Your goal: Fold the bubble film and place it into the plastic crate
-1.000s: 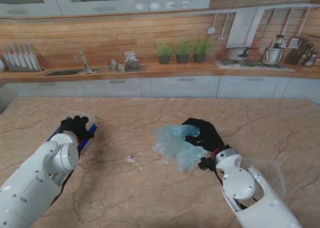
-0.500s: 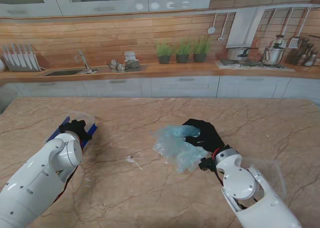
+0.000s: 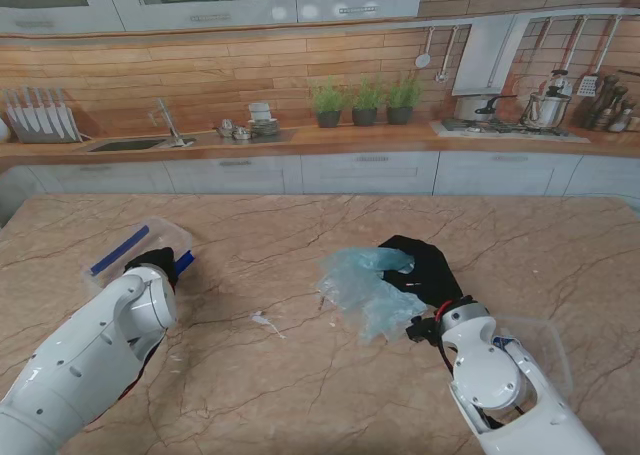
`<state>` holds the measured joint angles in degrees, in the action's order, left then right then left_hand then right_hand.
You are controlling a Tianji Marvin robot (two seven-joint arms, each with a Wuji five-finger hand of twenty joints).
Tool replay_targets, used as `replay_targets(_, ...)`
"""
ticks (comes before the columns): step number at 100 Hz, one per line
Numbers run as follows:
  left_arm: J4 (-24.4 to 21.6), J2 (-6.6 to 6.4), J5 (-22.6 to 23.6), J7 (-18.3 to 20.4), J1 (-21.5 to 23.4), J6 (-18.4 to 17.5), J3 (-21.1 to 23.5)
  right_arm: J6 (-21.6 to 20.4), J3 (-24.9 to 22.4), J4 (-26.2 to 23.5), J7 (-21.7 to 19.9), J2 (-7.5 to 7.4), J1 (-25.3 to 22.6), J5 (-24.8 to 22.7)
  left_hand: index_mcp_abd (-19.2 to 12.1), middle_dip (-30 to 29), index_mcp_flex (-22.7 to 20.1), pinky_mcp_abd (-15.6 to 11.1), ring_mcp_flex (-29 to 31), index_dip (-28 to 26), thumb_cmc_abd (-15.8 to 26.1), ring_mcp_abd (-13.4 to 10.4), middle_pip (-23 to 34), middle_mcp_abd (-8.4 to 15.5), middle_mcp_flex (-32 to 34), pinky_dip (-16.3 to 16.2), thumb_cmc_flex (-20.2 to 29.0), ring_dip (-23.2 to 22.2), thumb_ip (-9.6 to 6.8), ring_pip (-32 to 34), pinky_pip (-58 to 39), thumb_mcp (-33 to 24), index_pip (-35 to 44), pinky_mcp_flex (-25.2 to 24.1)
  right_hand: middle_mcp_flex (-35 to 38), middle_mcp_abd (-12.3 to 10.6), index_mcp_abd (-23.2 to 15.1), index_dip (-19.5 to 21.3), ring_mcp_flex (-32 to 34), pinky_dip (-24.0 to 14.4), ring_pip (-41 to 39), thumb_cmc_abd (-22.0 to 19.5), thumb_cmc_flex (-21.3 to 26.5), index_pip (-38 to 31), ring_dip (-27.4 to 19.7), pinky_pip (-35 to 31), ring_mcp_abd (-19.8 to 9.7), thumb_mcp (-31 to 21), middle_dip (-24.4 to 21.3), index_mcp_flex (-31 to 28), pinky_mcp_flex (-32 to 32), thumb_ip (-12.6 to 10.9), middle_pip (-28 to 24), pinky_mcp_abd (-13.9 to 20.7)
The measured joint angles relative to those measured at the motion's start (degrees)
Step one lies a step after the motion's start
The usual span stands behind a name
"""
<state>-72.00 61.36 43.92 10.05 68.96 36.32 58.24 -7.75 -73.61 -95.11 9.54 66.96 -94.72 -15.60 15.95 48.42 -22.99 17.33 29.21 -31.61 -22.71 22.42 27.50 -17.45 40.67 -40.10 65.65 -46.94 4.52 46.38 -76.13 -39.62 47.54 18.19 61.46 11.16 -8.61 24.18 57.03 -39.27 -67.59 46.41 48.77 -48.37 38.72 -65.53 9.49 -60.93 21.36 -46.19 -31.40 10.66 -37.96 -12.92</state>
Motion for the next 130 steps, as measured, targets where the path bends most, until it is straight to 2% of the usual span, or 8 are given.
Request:
replay_targets(15, 1.0, 0.34, -1.4, -3.6, -0.4, -1.0, -0.9, -2.3, -2.0, -1.2, 2.8, 0.38, -2.5, -1.7, -1.3, 5.5, -1.5, 0.6, 3.8, -2.7, -2.1, 0.5, 0.2, 0.5, 3.5, -3.7, 0.9, -6.9, 2.30, 3.1, -1.2, -0.7, 2.8, 2.4, 0.0, 0.0, 0.0, 0.0, 0.0, 0.0, 0.0, 0.0, 0.0, 0.0, 0.0, 0.0, 0.0, 0.4, 0.0, 0.0, 0.0, 0.0, 0.0, 0.0)
replay_targets(24, 1.0, 0.05, -1.3, -1.8, -1.4, -2.6, -3.1, -3.5, -3.0, -1.7, 4.8, 0.57, -3.8, -2.8, 0.2, 7.4, -1.2, 0.6, 4.3, -4.1, -2.2, 0.5, 0.2, 0.8, 3.5, -5.9, 1.3, -9.6, 1.81, 4.2, -1.3, -1.2, 2.8, 2.8, 0.0, 0.0, 0.0, 0.0, 0.0, 0.0, 0.0, 0.0, 0.0, 0.0, 0.0, 0.0, 0.0, 0.4, 0.0, 0.0, 0.0, 0.0, 0.0, 0.0)
replay_targets(35, 1.4, 0.08, -3.5, -1.9, -3.3, -6.0, -6.0, -4.3, -4.2, -2.3, 6.4, 0.69, -5.1, -6.1, 0.2, 7.9, -1.2, 0.6, 4.3, -4.2, -2.6, 0.5, 0.2, 0.8, 3.5, -7.5, 1.4, -10.3, 2.66, 4.5, -1.6, -1.3, 2.8, 2.9, 0.0, 0.0, 0.0, -0.1, 0.0, 0.0, 0.0, 0.0, 0.0, 0.0, 0.0, 0.0, 0.0, 0.4, 0.0, 0.0, 0.0, 0.0, 0.0, 0.0)
replay_targets(44, 1.9, 0.62, -8.1, -3.3, -4.6, -9.6, -7.9, -5.0, -4.6, -2.6, 6.9, 0.69, -5.8, -6.1, 0.2, 8.0, -1.2, 0.6, 4.3, -4.2, -2.6, 0.5, 0.2, 0.8, 3.5, -8.8, 1.4, -10.4, 2.67, 4.5, -1.9, -1.3, 2.8, 2.9, 0.0, 0.0, 0.0, -0.1, 0.0, 0.0, 0.0, 0.0, 0.0, 0.0, 0.0, 0.0, 0.0, 0.4, 0.0, 0.0, 0.0, 0.0, 0.0, 0.0)
replay_targets(56, 2.1, 1.34, -9.2, -4.2, -6.4, -13.9, -12.0, -5.9, -5.1, -2.8, 7.5, 0.73, -6.3, -5.9, 0.2, 8.0, -1.3, 0.6, 4.3, -4.2, -2.6, 0.5, 0.2, 0.8, 3.5, -9.0, 1.4, -10.4, 2.67, 4.5, -2.0, -1.2, 2.8, 2.9, 0.0, 0.0, 0.0, -0.1, 0.0, 0.0, 0.0, 0.0, 0.0, 0.0, 0.0, 0.0, 0.0, 0.4, 0.0, 0.0, 0.0, 0.0, 0.0, 0.0)
replay_targets(67, 2.3, 2.46, -13.5, -5.5, -8.2, -16.9, -16.2, -7.0, -5.8, -2.9, 8.6, 0.95, -7.0, -6.1, 0.2, 8.0, -1.3, 0.6, 4.3, -4.2, -2.6, 0.5, 0.2, 0.8, 3.5, -9.2, 1.4, -10.4, 2.67, 4.5, -2.0, -1.0, 2.8, 2.9, 0.0, 0.0, 0.0, -0.1, 0.0, 0.0, 0.0, 0.0, 0.0, 0.0, 0.1, 0.0, 0.0, 0.5, 0.0, 0.0, 0.0, 0.0, 0.0, 0.0)
replay_targets(94, 1.5, 4.13, -15.2, -1.6, -12.9, -25.8, -26.6, -9.5, -7.9, -3.4, 12.1, 1.56, -9.3, -6.9, 0.7, 8.0, -1.1, 0.5, 4.3, -4.2, -2.6, 0.5, 0.2, 1.0, 3.5, -9.6, 1.4, -10.4, 2.50, 4.5, -2.0, 0.1, 2.8, 2.8, 0.0, 0.1, 0.0, -0.1, 0.0, -0.1, 0.0, -1.0, 0.0, 0.0, 0.5, 0.0, 0.0, 0.5, 0.0, 0.0, 0.0, 0.0, 0.0, 0.0)
replay_targets(130, -0.2, 5.94, -15.4, -3.0, -12.5, -27.1, -29.7, -10.7, -8.6, -3.6, 13.3, 1.76, -10.3, -7.3, 0.6, 8.0, -1.2, 0.5, 4.3, -4.2, -2.6, 0.5, 0.1, 1.0, 3.5, -9.7, 1.4, -10.4, 2.59, 4.5, -2.0, 1.4, 2.8, 2.7, 0.0, 0.1, 0.1, -0.1, 0.0, -0.1, 0.0, -1.0, 0.0, 0.0, 0.7, 0.0, 0.0, 0.5, 0.0, 0.0, 0.0, 0.0, 0.0, 0.0)
